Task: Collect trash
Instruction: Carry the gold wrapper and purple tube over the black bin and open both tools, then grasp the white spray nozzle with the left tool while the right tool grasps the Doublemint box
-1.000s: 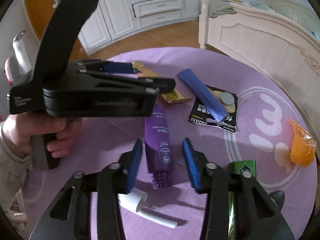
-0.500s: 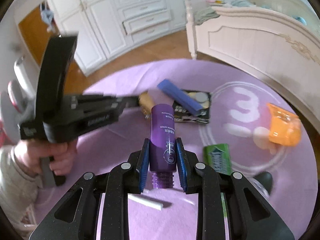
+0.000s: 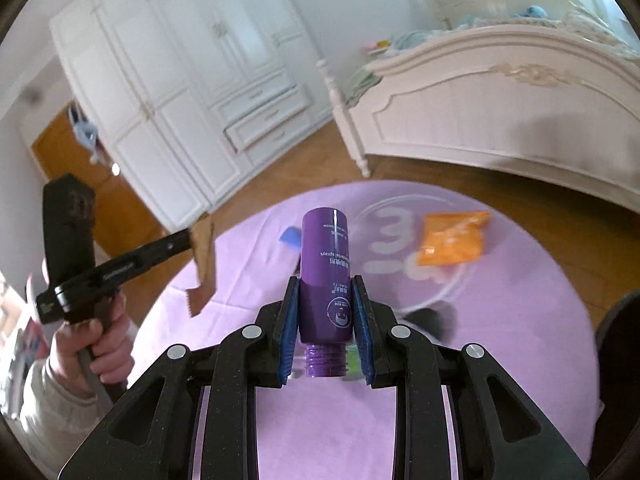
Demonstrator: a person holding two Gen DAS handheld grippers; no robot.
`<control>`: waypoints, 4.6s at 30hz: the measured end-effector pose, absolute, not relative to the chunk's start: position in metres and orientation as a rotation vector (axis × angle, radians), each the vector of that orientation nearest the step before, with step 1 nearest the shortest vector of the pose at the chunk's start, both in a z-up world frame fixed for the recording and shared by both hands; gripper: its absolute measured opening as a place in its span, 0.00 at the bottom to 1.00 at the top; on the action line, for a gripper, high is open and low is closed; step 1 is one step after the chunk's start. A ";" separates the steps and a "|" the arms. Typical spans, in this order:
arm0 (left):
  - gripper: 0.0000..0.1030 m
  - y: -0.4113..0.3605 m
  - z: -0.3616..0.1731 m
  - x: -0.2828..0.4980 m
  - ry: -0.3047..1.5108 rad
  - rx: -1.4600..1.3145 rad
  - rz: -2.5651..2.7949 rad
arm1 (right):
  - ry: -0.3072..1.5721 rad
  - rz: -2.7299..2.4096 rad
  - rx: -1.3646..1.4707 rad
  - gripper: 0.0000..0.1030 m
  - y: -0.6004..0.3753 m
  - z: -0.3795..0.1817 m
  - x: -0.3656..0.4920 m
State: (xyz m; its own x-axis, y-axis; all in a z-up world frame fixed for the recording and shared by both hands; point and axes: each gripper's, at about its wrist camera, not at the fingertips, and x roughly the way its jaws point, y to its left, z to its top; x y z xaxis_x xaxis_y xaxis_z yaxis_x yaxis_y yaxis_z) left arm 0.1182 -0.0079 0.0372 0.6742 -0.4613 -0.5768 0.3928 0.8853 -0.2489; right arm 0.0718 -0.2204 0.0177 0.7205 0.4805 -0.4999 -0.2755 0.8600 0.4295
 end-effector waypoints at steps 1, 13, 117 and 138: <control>0.02 -0.016 0.039 0.116 0.675 -0.099 -0.487 | 0.633 0.418 0.353 0.25 -0.229 0.019 0.068; 0.02 -0.156 0.032 0.103 0.732 -0.043 -0.682 | 0.509 0.219 0.539 0.25 -0.370 -0.001 0.010; 0.57 -0.043 -0.048 0.068 0.818 0.280 -0.500 | 0.815 0.443 0.023 0.50 -0.174 -0.012 0.097; 0.26 -0.016 -0.033 0.075 0.787 0.047 -0.499 | 0.759 0.437 0.172 0.31 -0.195 -0.015 0.101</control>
